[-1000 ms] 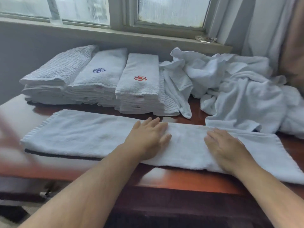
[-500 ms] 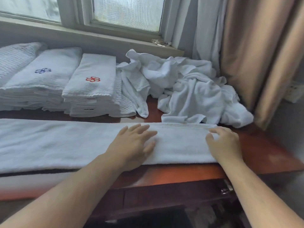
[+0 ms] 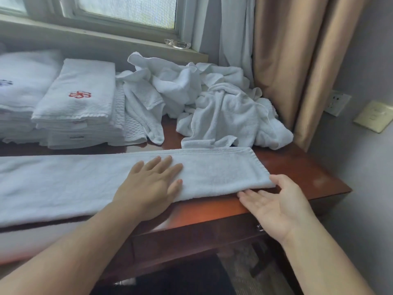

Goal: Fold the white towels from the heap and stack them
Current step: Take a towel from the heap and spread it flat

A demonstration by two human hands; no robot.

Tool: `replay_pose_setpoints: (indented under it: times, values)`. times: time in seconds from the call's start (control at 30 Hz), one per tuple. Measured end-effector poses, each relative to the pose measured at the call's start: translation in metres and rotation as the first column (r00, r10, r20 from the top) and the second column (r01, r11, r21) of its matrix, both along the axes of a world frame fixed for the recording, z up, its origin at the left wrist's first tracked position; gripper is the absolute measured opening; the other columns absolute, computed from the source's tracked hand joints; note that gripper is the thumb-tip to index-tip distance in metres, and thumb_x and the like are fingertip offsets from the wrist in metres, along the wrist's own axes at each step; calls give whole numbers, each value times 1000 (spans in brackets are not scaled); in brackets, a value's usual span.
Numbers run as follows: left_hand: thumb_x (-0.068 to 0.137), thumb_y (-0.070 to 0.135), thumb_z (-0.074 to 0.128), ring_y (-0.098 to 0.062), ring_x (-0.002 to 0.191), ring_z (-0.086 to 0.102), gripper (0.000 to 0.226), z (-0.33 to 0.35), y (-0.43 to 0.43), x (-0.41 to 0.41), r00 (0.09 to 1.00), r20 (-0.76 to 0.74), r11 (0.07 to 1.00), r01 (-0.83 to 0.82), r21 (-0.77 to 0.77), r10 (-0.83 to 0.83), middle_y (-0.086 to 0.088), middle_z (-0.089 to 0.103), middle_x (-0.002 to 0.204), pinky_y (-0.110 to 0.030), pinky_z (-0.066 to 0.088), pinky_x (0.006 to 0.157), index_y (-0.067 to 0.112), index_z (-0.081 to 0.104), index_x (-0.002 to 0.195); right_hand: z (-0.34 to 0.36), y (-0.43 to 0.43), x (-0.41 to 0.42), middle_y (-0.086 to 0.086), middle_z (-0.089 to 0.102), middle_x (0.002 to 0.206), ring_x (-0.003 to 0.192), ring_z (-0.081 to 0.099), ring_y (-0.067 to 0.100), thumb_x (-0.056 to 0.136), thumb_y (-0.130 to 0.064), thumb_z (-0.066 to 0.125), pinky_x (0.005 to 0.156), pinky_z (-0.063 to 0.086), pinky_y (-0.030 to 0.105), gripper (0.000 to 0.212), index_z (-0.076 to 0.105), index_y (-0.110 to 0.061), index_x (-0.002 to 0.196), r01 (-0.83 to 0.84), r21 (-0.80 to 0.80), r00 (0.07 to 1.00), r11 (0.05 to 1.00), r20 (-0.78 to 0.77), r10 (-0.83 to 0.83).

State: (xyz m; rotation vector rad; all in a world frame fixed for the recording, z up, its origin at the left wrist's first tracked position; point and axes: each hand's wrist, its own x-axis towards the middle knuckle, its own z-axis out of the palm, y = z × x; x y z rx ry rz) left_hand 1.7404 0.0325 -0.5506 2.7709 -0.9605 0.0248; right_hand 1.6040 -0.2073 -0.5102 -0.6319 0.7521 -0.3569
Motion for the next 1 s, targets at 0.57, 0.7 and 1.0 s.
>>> replay_pose_setpoints:
  times: [0.57, 0.7, 1.0]
  values:
    - [104, 42, 32, -9, 144, 29, 47, 3, 9, -4, 999, 1, 933, -43, -358, 47, 12, 44, 154, -28, 21, 117, 34, 47, 148, -9, -6, 69, 3, 69, 88, 76, 69, 20, 84, -13, 74, 60, 55, 31, 20, 57, -21, 81, 144, -421, 951, 895, -190, -243]
    - [104, 30, 42, -7, 129, 46, 37, 8, 17, -4, 995, -80, 774, -95, -626, 58, 12, 61, 133, -21, 32, 102, 28, 61, 135, -2, 16, 71, -3, 68, 85, 73, 67, 12, 87, -24, 72, 56, 49, 26, 18, 56, -23, 78, 184, -594, 949, 783, -101, -300]
    - [107, 42, 38, -22, 83, 69, 46, 34, 69, 23, 738, -645, 285, -586, -758, -199, -22, 69, 103, -33, 56, 75, 9, 70, 108, 12, 112, 82, -19, 64, 72, 69, 60, -8, 100, -23, 59, 62, 41, 8, 14, 62, -29, 87, 109, -961, 993, 253, 116, 14]
